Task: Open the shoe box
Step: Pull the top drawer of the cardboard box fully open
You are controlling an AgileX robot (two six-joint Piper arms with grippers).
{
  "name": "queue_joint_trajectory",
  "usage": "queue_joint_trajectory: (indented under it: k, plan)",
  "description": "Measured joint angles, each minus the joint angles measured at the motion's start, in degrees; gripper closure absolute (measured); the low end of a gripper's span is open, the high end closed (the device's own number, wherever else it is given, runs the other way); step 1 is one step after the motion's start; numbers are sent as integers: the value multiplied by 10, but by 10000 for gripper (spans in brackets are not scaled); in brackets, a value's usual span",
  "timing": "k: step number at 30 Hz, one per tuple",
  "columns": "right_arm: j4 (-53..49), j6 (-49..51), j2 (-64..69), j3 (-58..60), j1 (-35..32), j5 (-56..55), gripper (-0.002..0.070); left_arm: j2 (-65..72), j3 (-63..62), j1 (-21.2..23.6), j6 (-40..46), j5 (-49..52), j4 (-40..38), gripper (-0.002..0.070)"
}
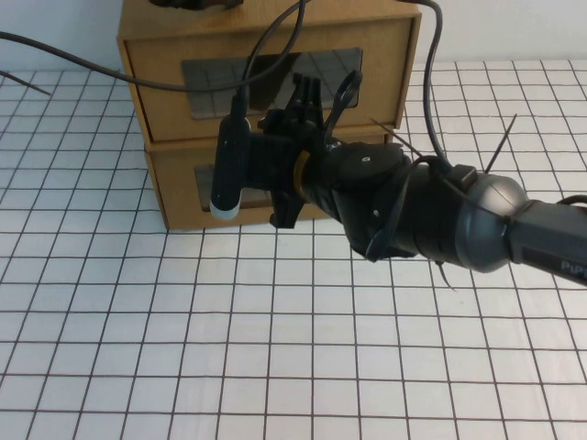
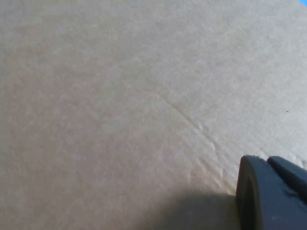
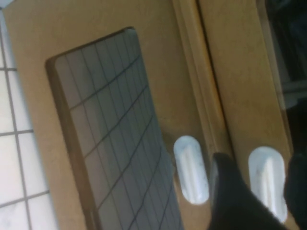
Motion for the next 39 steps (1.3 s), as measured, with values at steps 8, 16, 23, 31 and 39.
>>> queue_joint_trajectory:
  k: [8,16,23,31,39]
  plan:
    - [0,14,32,-40,-1,8,442,0,0,0,0,3,0,677]
    - [5,16,34,-42,-1,30,446,0,0,0,0,4,1,677]
    - [21,16,34,-42,-12,32,514,0,-1,0,0,9,1,677]
    - [49,15,34,-46,-12,32,524,0,-1,0,0,9,1,677]
    - [74,-28,35,-47,4,66,526,0,-1,0,1,10,1,677]
